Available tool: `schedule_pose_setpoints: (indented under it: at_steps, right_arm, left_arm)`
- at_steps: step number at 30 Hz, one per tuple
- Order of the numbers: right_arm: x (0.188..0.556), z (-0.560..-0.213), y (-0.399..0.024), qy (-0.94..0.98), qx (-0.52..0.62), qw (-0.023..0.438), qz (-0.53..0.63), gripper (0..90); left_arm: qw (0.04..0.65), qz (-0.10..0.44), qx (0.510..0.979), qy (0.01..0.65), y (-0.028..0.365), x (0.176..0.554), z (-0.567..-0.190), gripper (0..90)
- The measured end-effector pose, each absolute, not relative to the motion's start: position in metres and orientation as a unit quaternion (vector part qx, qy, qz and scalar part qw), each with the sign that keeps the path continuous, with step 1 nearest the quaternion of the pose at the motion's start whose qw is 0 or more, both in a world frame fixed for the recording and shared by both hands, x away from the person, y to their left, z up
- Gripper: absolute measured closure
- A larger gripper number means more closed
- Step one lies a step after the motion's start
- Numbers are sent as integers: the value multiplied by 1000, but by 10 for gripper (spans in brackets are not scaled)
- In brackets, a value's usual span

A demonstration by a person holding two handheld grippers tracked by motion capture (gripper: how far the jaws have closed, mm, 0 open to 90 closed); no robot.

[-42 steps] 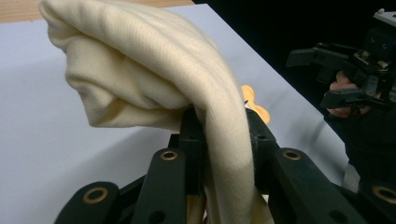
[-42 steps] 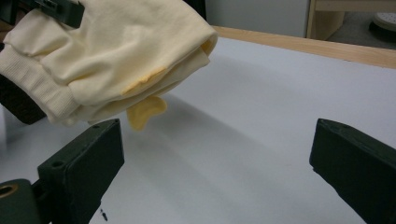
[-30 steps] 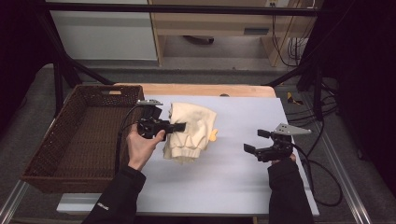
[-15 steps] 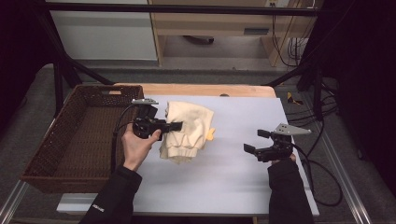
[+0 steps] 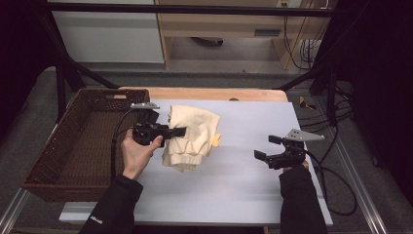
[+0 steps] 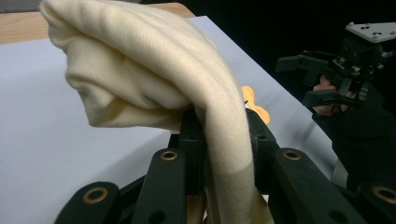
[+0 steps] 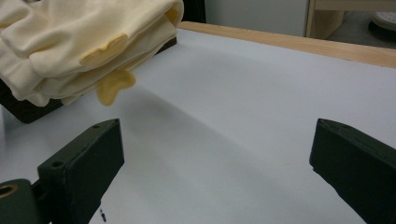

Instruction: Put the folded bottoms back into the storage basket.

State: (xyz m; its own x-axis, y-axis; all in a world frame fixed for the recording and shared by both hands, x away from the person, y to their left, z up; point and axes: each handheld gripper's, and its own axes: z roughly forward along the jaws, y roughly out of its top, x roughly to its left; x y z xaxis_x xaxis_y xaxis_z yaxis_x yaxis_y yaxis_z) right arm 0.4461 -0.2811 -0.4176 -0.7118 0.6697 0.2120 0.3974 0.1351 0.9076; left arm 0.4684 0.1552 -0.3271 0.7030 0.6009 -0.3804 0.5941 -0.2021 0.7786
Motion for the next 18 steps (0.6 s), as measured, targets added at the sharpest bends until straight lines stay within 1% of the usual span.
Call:
schedule_pose_setpoints:
  at_steps: [18]
  right_arm:
    - [446,-418,-281,744,359,124,550,32]
  left_arm:
    - [503,8,773,386,172,460,-319,726]
